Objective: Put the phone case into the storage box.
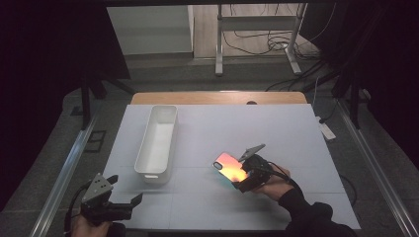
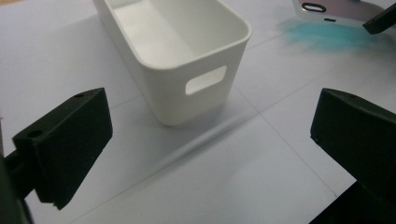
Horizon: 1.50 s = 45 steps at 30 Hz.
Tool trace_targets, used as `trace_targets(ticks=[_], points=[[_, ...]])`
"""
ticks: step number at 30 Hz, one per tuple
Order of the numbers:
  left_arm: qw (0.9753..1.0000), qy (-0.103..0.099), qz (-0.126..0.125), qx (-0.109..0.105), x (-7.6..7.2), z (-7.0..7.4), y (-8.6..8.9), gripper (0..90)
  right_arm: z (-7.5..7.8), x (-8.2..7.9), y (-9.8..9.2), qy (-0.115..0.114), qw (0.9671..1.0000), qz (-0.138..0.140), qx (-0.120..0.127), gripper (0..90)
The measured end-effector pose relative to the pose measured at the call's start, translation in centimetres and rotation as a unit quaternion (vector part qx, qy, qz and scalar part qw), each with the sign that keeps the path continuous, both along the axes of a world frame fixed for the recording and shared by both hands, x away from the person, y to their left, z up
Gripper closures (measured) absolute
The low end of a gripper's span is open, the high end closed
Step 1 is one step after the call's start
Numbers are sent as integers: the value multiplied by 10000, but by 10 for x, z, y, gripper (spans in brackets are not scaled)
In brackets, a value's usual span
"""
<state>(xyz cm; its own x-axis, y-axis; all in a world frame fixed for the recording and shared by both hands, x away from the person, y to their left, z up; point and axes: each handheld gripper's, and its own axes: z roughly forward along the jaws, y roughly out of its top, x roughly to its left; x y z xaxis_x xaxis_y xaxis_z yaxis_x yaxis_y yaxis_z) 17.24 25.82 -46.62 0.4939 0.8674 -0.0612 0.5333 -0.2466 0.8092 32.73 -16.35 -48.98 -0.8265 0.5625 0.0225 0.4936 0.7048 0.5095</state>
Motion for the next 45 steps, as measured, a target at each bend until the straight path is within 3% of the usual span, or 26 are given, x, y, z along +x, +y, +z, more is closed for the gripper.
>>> trace_targets(ticks=[6,17,23,31,45], points=[[9999,2,-120,-89,2,2,-6,0,8,-1,-6,-77,9997,-20,233,170],[9989,-86,-455,-35,8,8,-20,0,22,-3,-18,-227,9978,-88,616,170],[9972,-98,-745,-41,15,9,-32,0,32,-7,-23,-322,9954,-101,894,171],[9943,-174,-1026,-226,24,13,-43,0,43,-12,-29,-446,9919,-71,1191,170],[9870,-415,-1479,-462,46,23,-65,0,57,-20,-38,-590,9842,-18,1672,170]])
